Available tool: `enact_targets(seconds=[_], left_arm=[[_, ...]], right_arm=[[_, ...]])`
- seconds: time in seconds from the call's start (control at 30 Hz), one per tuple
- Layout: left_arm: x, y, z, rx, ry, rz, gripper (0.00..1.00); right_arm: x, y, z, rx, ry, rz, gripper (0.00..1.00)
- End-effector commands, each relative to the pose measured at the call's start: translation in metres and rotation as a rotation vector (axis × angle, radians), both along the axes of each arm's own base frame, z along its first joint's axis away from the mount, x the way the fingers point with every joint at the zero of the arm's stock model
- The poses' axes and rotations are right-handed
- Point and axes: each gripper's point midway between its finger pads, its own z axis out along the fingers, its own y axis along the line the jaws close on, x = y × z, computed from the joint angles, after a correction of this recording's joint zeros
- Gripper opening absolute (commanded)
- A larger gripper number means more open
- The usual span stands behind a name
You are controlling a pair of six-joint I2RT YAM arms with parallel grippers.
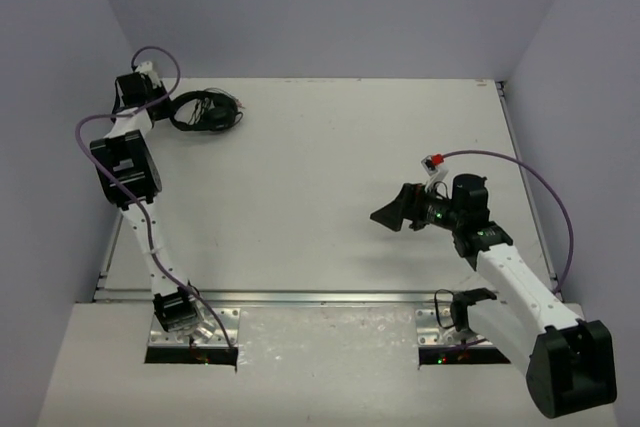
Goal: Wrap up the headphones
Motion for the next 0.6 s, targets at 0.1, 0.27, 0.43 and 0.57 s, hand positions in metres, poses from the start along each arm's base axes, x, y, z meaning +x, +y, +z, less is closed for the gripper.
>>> enact_targets(seconds=[0.1, 0.27, 0.43, 0.57], left_arm=[[0.048, 0.009, 0.031, 0.057, -0.152, 0.007, 0.19], [0.045, -0.002, 0.025, 0.088, -0.138, -0.018, 0.39], [0.033, -0.001, 0.046, 0.068, -0.125, 0.036, 1.00], [0.021, -0.003, 0.105, 0.050, -0.237, 0.101, 1.00]], right_arm=[[0.005, 0.009, 0.002, 0.001, -0.032, 0.020, 0.99], [0.005, 0.017, -0.002, -0.009, -0.013, 0.045, 0.99], [0.004, 0.018, 0.003, -0.006, -0.030, 0.044, 0.99], [0.004, 0.018, 0.011, -0.002, -0.052, 0.039, 0.99]])
